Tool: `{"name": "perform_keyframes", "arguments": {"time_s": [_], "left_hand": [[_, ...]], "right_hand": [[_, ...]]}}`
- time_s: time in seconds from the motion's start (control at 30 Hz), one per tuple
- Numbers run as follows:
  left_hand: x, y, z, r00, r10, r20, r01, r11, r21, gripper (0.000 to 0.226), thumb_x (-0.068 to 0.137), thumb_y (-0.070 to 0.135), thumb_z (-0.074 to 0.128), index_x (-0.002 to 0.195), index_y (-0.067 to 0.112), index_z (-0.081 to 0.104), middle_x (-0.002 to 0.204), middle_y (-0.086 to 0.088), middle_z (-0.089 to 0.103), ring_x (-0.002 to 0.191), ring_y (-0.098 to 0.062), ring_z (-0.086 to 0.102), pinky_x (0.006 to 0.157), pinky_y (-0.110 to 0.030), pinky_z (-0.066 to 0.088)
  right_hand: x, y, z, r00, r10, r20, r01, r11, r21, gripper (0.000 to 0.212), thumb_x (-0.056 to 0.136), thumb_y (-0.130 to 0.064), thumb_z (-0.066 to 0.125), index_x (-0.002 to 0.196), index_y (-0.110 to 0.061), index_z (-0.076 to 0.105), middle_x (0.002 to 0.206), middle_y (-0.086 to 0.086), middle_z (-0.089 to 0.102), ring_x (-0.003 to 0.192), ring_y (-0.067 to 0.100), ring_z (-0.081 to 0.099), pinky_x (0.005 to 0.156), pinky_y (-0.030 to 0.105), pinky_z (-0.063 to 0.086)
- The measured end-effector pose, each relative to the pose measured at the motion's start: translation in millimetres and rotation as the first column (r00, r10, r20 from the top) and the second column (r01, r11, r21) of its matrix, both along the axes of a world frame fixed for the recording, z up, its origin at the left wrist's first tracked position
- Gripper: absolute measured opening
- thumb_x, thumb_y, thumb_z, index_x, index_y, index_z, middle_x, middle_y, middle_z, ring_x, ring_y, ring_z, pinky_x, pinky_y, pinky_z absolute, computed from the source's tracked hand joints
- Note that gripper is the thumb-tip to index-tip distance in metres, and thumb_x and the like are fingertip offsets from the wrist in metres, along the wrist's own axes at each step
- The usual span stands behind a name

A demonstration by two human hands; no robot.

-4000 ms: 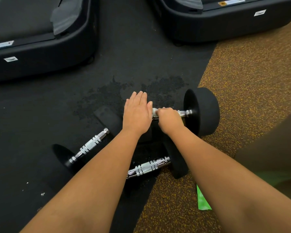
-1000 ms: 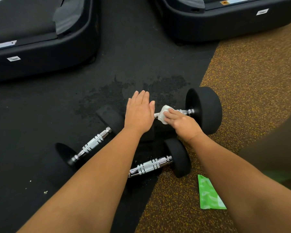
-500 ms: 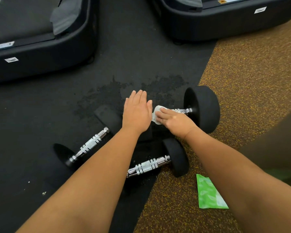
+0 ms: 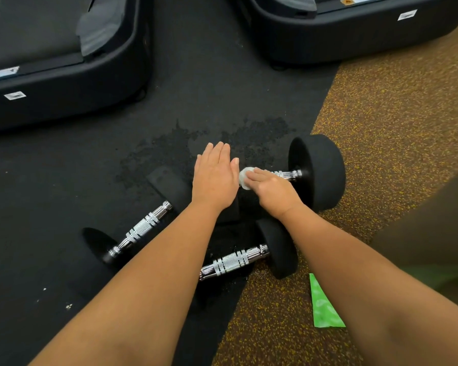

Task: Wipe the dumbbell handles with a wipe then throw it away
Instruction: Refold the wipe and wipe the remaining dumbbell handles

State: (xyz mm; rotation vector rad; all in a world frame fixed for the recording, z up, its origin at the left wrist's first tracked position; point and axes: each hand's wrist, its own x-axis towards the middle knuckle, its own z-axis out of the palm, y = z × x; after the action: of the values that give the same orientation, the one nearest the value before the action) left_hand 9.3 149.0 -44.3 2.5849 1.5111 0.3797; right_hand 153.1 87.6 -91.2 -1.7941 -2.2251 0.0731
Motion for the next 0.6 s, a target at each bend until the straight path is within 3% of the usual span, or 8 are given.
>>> {"name": "perform_keyframes", "arguments": {"time_s": [0.1, 0.17, 0.3, 0.4, 0.47, 0.6], "left_hand": [[0, -1, 2, 1.0, 0.001, -0.001, -0.001, 1.0, -0.012, 0.049, 0.102, 0.034, 0.027, 0.144, 0.01, 0.033, 0.151, -0.005, 0.034, 0.145, -0.024, 0.02, 0.118, -0.044, 0.02], [0, -1, 2, 1.0, -0.006, -0.004, 0.006, 1.0, -0.006, 0.049, 0.102, 0.034, 0.027, 0.144, 0.009, 0.034, 0.151, -0.005, 0.035, 0.144, -0.024, 0.021, 0.117, -0.045, 0.022], [-1, 0, 1, 1.0, -0.004, -0.005, 0.004, 1.0, -0.018, 0.05, 0.102, 0.035, 0.026, 0.144, 0.01, 0.033, 0.151, -0.005, 0.034, 0.144, -0.024, 0.021, 0.117, -0.045, 0.022], [0, -1, 1, 1.0, 0.0, 0.002, 0.0, 1.0, -0.022, 0.05, 0.102, 0.035, 0.026, 0.144, 0.01, 0.033, 0.152, -0.005, 0.034, 0.145, -0.024, 0.019, 0.118, -0.045, 0.02], [0, -1, 2, 1.0, -0.001, 0.004, 0.001, 1.0, -0.021, 0.05, 0.102, 0.035, 0.026, 0.144, 0.01, 0.033, 0.152, -0.005, 0.033, 0.145, -0.024, 0.019, 0.118, -0.045, 0.02], [-1, -1, 2, 1.0, 0.001, -0.003, -0.001, 1.0, -0.02, 0.05, 0.102, 0.035, 0.026, 0.145, 0.01, 0.032, 0.152, -0.005, 0.033, 0.145, -0.023, 0.02, 0.118, -0.045, 0.02]], "right_hand": [[-8, 3, 3, 0.996, 0.083, 0.034, -0.083, 0.997, 0.0, 0.03, 0.07, 0.006, 0.065, 0.098, -0.002, 0.069, 0.1, 0.009, 0.064, 0.092, 0.028, 0.061, 0.08, 0.036, 0.054], [-1, -1, -1, 0.996, 0.091, 0.019, -0.092, 0.996, 0.019, 0.032, 0.068, 0.009, 0.066, 0.099, 0.0, 0.068, 0.103, 0.011, 0.066, 0.095, 0.031, 0.063, 0.082, 0.04, 0.055], [12, -8, -6, 0.996, -0.071, -0.054, 0.071, 0.997, -0.002, 0.039, 0.075, 0.009, 0.057, 0.111, -0.005, 0.063, 0.112, 0.009, 0.062, 0.105, 0.032, 0.057, 0.082, 0.045, 0.053], [5, 0, -2, 0.987, -0.14, -0.083, 0.139, 0.99, -0.019, 0.026, 0.069, 0.011, 0.058, 0.089, -0.003, 0.065, 0.088, 0.009, 0.064, 0.082, 0.03, 0.056, 0.072, 0.045, 0.052], [-5, 7, 9, 0.982, -0.152, -0.111, 0.147, 0.988, -0.056, 0.018, 0.069, 0.01, 0.056, 0.08, -0.003, 0.061, 0.079, 0.009, 0.061, 0.077, 0.029, 0.053, 0.072, 0.042, 0.049], [-13, 12, 12, 0.993, -0.087, -0.076, 0.079, 0.992, -0.102, 0.031, 0.075, 0.004, 0.055, 0.103, -0.007, 0.064, 0.095, 0.007, 0.062, 0.091, 0.025, 0.054, 0.081, 0.033, 0.044]]}}
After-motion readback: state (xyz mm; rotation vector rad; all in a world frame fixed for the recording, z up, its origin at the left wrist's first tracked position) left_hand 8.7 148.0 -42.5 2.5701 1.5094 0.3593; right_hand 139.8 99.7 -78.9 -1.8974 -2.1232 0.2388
